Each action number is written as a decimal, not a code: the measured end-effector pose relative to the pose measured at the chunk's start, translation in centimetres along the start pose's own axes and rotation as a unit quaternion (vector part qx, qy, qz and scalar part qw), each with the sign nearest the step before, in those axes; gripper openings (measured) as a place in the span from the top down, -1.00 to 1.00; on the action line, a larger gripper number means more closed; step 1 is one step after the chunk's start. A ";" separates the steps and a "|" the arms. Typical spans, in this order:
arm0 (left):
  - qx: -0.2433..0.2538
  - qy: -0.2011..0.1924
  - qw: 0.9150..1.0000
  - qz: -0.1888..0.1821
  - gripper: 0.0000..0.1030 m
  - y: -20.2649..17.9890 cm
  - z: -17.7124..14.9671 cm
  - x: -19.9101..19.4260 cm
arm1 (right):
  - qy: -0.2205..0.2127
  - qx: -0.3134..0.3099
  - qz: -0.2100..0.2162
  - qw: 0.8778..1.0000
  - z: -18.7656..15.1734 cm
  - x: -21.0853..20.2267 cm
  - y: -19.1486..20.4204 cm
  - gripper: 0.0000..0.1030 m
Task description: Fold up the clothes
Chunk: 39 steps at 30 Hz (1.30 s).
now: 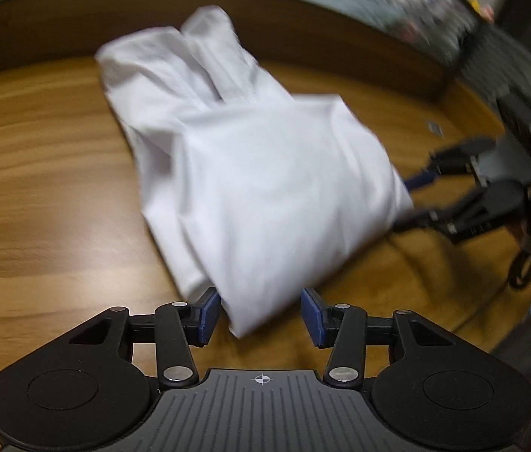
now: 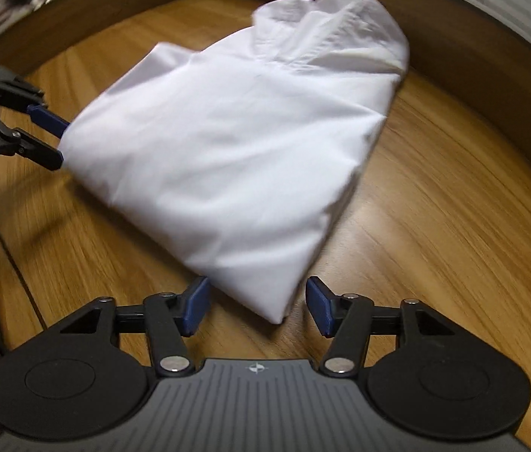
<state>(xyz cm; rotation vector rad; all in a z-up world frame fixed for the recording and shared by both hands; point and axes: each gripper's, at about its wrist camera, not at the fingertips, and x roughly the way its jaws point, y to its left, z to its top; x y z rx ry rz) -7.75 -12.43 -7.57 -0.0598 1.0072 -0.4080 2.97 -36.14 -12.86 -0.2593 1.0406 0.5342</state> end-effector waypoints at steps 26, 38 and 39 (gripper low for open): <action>-0.077 -0.193 0.978 0.017 0.87 6.6 12.4 -9.2 | -0.136 0.196 0.043 0.970 10.2 -7.7 -5.2 0.89; -0.119 -0.213 0.969 0.037 0.88 12.2 25.0 -2.7 | -0.179 0.293 -0.006 0.939 21.8 -1.9 -15.8 0.92; -0.125 -0.210 0.969 0.038 0.88 13.0 25.8 -1.8 | -0.177 0.294 -0.013 0.939 22.8 -1.0 -16.6 0.92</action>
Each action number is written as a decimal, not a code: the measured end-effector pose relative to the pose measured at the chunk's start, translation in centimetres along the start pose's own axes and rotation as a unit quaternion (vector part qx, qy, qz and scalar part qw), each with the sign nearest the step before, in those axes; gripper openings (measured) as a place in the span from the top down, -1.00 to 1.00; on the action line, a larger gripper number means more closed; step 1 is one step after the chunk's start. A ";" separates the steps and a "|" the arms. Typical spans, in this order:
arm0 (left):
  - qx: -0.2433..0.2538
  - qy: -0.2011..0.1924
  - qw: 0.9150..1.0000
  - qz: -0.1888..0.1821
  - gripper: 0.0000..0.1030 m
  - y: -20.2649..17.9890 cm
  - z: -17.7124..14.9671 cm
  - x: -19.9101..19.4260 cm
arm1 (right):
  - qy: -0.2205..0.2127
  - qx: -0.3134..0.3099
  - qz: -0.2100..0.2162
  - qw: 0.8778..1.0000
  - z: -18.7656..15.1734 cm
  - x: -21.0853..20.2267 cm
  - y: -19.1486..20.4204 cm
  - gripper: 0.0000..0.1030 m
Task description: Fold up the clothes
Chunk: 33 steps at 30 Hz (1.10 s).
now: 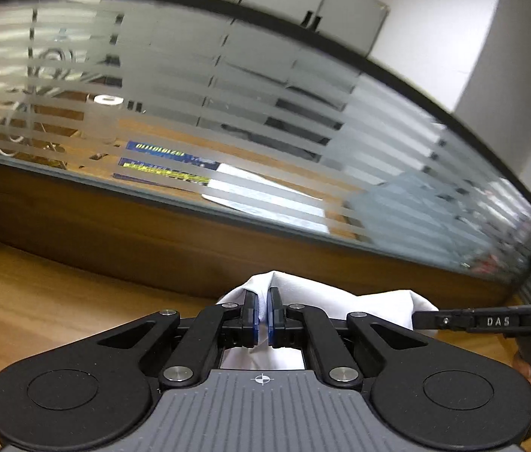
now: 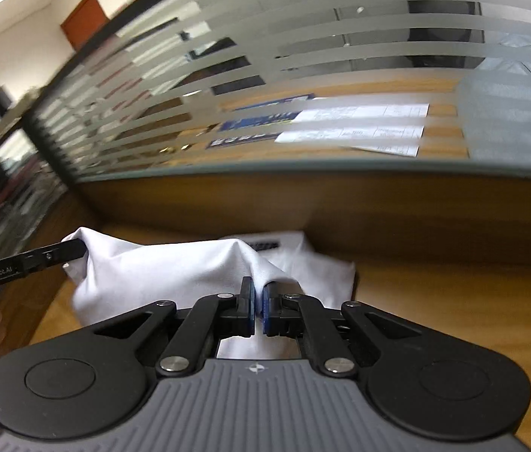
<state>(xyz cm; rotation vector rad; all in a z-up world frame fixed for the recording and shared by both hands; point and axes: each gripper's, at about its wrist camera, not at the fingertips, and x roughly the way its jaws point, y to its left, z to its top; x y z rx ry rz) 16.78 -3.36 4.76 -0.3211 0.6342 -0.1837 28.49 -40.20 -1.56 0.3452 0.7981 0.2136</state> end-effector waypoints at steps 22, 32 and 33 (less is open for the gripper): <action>0.032 0.045 0.998 0.035 0.66 1.9 -0.6 6.0 | 0.003 -0.125 -0.113 0.986 2.8 10.6 1.8 0.46; 0.091 0.091 0.991 0.017 0.66 -1.0 -5.4 3.7 | 0.030 -0.155 -0.079 0.984 -2.6 7.6 5.8 0.49; 0.092 0.094 0.991 0.021 0.66 -0.8 -5.7 3.9 | 0.035 -0.160 -0.082 0.983 -3.5 7.8 6.0 0.49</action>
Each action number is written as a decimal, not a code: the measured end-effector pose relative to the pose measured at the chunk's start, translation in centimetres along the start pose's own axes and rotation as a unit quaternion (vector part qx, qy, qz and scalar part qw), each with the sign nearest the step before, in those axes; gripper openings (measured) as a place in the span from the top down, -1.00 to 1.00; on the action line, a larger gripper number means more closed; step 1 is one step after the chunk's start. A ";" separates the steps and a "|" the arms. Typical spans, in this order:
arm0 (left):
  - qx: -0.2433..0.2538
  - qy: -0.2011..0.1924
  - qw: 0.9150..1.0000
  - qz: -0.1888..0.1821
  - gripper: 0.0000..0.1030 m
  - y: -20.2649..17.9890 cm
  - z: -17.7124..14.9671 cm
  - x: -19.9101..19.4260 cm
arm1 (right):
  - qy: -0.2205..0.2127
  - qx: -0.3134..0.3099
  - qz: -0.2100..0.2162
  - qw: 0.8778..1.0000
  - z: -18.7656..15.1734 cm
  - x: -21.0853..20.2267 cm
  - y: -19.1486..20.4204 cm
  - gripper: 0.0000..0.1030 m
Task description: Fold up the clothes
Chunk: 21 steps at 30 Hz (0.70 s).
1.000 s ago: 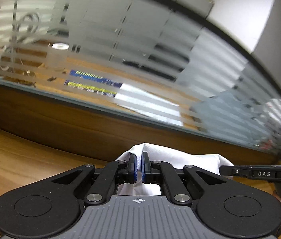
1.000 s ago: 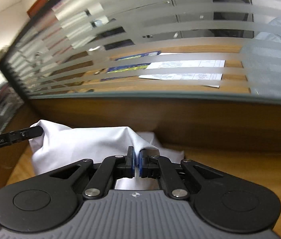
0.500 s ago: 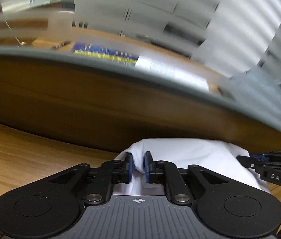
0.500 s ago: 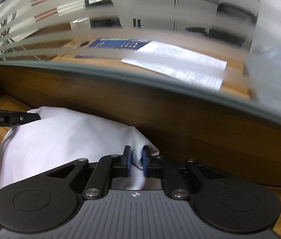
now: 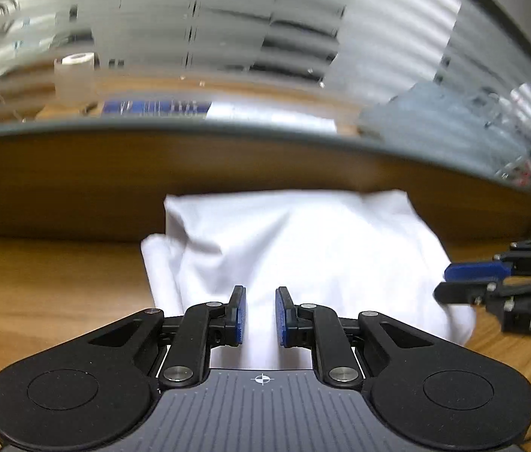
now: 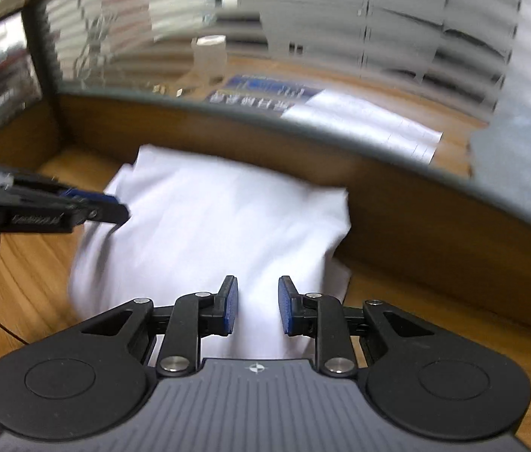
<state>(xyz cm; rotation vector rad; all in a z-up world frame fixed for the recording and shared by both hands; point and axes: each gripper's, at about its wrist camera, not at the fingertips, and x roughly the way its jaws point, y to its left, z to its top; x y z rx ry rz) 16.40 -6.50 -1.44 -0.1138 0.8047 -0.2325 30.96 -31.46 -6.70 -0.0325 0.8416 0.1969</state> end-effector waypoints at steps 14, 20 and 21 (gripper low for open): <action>-0.042 0.033 0.999 0.010 0.62 1.5 -0.7 2.7 | 0.052 0.041 -0.012 0.998 -1.4 4.8 -1.2 0.49; -0.078 -0.010 0.997 0.004 -0.28 2.9 -1.5 -1.3 | 0.033 0.101 0.012 0.994 0.0 1.8 -3.5 -0.55; -0.080 -0.008 0.997 0.006 -0.29 3.3 -1.8 -1.6 | 0.033 0.109 0.017 0.993 0.0 1.6 -3.9 -0.66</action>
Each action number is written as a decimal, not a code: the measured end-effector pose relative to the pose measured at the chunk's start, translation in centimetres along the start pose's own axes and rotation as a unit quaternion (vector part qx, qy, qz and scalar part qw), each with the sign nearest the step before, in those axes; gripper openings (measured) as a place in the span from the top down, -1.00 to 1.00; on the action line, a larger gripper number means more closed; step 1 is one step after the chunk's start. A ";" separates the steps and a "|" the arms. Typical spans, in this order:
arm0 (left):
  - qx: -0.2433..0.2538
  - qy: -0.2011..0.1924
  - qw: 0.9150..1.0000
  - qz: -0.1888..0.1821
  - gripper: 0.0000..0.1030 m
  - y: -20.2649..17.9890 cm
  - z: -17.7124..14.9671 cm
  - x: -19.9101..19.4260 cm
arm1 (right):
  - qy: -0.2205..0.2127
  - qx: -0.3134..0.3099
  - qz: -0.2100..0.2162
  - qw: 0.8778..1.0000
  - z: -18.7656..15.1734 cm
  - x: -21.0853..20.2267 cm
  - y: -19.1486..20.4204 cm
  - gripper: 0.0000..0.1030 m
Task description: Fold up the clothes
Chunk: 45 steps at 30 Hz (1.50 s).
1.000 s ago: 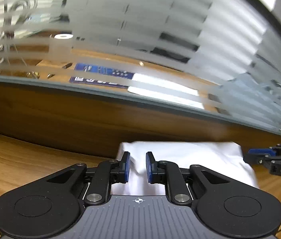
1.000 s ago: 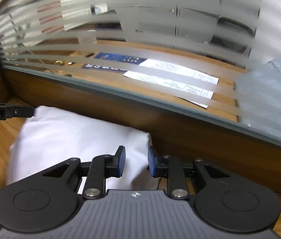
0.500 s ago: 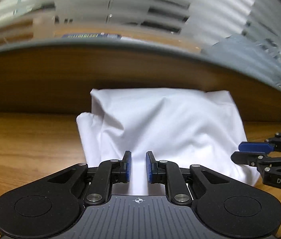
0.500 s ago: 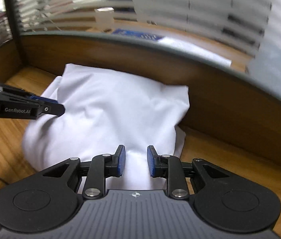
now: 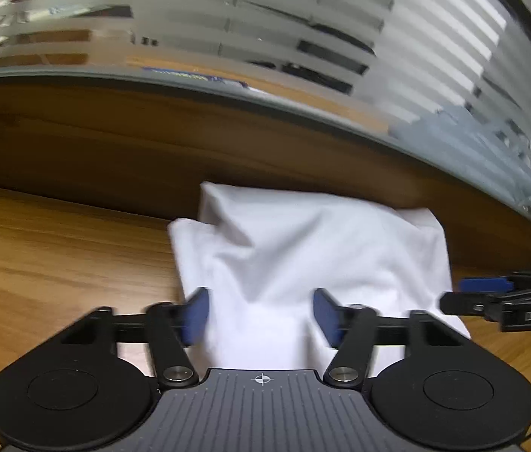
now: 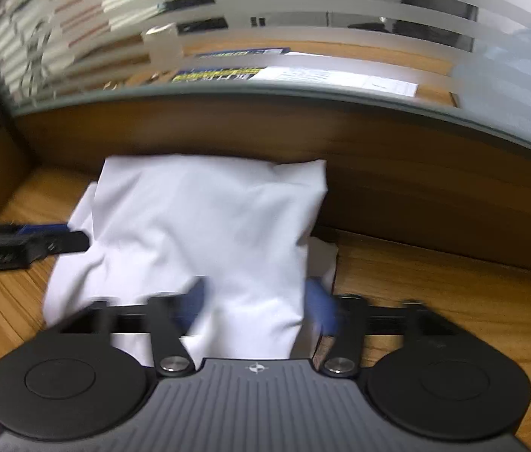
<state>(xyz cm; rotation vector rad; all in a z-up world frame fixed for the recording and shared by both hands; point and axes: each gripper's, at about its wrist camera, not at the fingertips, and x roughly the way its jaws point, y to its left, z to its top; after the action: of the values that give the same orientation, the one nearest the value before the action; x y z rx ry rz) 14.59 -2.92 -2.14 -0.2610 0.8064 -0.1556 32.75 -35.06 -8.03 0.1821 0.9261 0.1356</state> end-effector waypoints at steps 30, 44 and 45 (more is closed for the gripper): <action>-0.104 0.060 0.985 -0.128 0.21 3.8 -2.7 0.8 | 0.049 0.143 0.155 0.976 -2.6 4.9 -4.2 -0.07; 0.015 0.082 0.980 -0.183 0.23 -6.4 -3.6 -9.3 | -0.035 0.203 0.105 0.973 -9.7 -13.0 -4.8 0.23; 0.028 0.083 0.978 -0.191 0.23 -7.7 -3.5 -9.9 | -0.044 0.210 0.100 0.972 -10.5 -14.7 -4.9 0.22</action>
<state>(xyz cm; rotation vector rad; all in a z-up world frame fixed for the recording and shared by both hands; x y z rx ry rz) 4.96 -8.51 4.62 -0.3509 0.9089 -0.5675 15.83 -41.69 -3.78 0.6696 0.8374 0.1148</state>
